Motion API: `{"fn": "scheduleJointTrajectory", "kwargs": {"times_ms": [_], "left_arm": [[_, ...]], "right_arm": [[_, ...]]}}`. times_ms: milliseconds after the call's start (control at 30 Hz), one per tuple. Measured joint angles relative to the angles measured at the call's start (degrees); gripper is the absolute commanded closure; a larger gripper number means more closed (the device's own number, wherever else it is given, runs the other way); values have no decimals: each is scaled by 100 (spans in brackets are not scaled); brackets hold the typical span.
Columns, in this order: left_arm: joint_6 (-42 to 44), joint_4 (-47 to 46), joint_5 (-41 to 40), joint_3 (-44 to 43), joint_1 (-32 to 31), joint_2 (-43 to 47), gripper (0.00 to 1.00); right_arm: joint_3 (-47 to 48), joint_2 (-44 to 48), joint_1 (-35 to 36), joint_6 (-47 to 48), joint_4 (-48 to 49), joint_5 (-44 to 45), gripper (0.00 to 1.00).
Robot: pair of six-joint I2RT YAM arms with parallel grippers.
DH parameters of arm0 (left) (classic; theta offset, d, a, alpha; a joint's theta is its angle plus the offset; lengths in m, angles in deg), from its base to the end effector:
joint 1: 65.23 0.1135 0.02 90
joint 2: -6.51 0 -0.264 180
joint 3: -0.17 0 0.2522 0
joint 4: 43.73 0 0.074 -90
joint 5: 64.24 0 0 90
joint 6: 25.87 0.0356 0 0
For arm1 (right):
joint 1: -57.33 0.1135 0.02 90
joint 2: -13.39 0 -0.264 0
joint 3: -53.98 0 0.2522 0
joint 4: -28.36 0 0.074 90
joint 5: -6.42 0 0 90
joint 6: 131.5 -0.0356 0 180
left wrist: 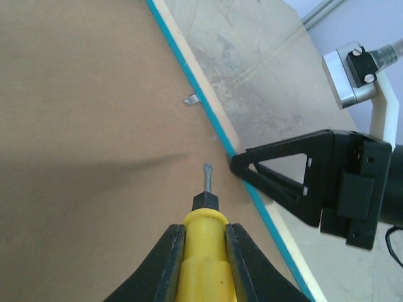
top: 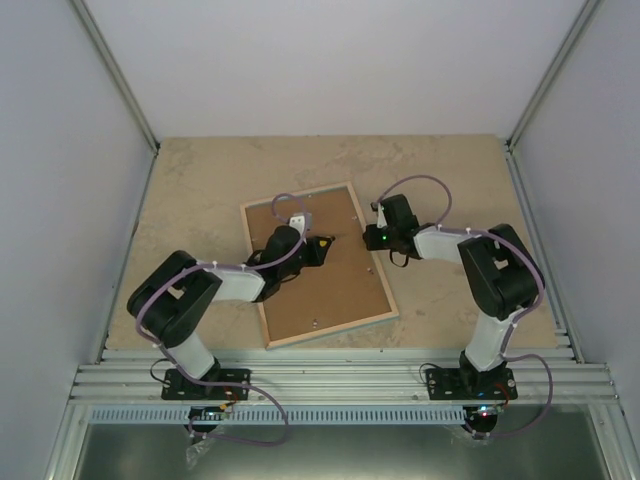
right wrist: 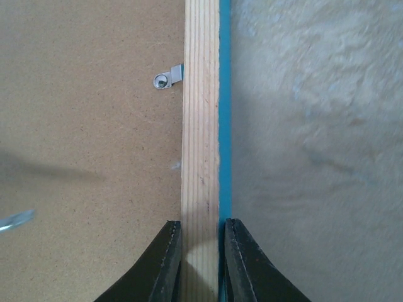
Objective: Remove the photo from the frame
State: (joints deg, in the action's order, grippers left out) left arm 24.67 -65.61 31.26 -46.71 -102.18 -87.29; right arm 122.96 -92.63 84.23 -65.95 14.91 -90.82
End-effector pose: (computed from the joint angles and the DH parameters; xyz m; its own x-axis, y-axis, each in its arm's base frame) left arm 0.2448 -0.1884 0.1464 -0.6855 -0.2760 -0.6737 0.3006 0.7356 -0.6071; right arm 0.3223 0.1686 0.1310 -0.8417 0.0334 -0.5389 -0.1889 0.9168 0.3518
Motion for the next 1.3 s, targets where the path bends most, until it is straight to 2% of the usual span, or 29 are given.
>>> {"fn": "scheduleJointTrajectory", "kwargs": {"times_ms": [333,1300], "left_arm": [[-120,-122,-90,-557,-179,-588,100],[-125,-20,-348,-1224,-195,-1346,100]], "right_arm": [[-590,354,203,-409,380,50,99],[-616,352,223,-452,448,39,100]]}}
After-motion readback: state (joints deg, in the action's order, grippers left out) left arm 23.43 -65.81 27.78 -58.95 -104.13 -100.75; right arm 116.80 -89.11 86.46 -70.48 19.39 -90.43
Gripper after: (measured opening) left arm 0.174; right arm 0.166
